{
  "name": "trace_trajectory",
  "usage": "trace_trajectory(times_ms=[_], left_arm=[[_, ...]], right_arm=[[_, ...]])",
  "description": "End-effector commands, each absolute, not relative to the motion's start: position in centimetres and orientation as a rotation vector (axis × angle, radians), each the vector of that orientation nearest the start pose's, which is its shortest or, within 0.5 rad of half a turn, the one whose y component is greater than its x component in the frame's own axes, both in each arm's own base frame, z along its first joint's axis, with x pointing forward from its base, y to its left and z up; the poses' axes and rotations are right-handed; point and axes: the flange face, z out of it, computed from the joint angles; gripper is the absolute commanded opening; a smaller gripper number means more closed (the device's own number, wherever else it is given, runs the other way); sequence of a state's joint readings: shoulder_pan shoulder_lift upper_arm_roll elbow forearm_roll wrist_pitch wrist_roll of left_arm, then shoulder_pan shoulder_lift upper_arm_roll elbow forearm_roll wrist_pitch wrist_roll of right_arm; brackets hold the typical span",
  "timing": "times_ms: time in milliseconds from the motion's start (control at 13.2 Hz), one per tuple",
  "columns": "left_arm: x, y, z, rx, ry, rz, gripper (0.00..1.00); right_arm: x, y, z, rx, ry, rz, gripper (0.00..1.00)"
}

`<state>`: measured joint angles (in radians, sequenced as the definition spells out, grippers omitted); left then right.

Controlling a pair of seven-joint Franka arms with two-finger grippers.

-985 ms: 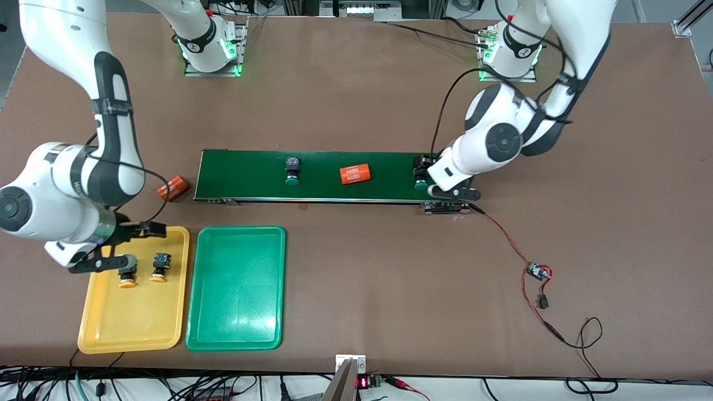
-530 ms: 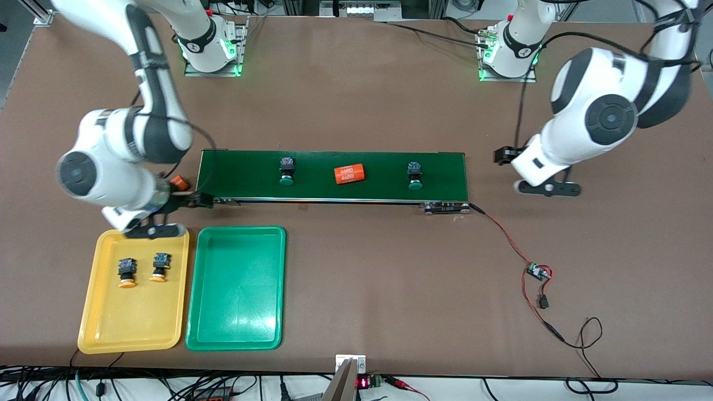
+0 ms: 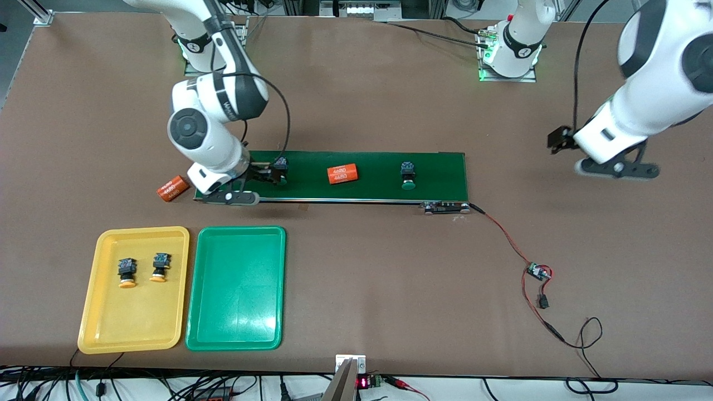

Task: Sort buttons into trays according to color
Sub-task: 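Release the green button on the belt while the right gripper reaches it, then grasp the green button with the right gripper while the left gripper withdraws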

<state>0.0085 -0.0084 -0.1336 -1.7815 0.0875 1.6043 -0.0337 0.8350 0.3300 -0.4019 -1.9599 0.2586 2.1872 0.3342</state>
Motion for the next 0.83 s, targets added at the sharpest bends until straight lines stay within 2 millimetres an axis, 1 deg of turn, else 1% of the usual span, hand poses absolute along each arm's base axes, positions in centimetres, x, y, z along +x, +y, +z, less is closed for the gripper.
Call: trace_trajectory(times_ms=[0,76,151,227,303,379,454,530,606,682,757], left_arm=[[52.8,-5.4,58.9,-3.037,0.153,0.261,1.0],[52.8,-5.1,60.4,-3.041,0.148,0.236,1.0],[52.9,-5.1,60.9,-3.036,0.151,0.216,1.0],[52.9,-5.6,60.8,-3.03,0.167,0.215,1.0],[53.0,-5.3,60.6,-3.033,0.165,0.216,1.0],[53.5,-5.1,60.6,-3.046,0.155,0.171,1.0],[53.8,-4.5,60.8,-3.052,0.137,0.116,1.0],[54.0,-3.3,61.0,-3.062,0.108,0.097,1.0],[54.0,-3.3,61.1,-3.089,0.104,0.095,1.0],[54.1,-2.9,61.5,-3.111,0.128,0.085,1.0],[54.1,-2.7,61.5,-3.108,0.195,0.089,1.0]], right_arm=[[51.9,27.6,31.2,-3.092,0.062,0.165,1.0],[51.4,27.7,30.2,-3.103,0.051,0.185,1.0],[50.9,27.4,29.2,-3.113,0.039,0.208,1.0],[50.6,27.1,28.6,-3.119,0.034,0.219,1.0],[50.2,26.9,28.1,-3.129,0.029,0.236,1.0],[49.9,26.8,27.7,-3.133,0.027,0.248,1.0],[49.6,26.8,27.3,-3.139,0.021,0.26,1.0],[49.2,26.9,26.8,-3.143,0.014,0.267,1.0],[48.9,26.7,26.2,-3.148,0.015,0.271,1.0],[48.7,26.5,25.5,-3.156,0.021,0.275,1.0],[48.6,26.5,25.0,-3.16,0.02,0.282,1.0]])
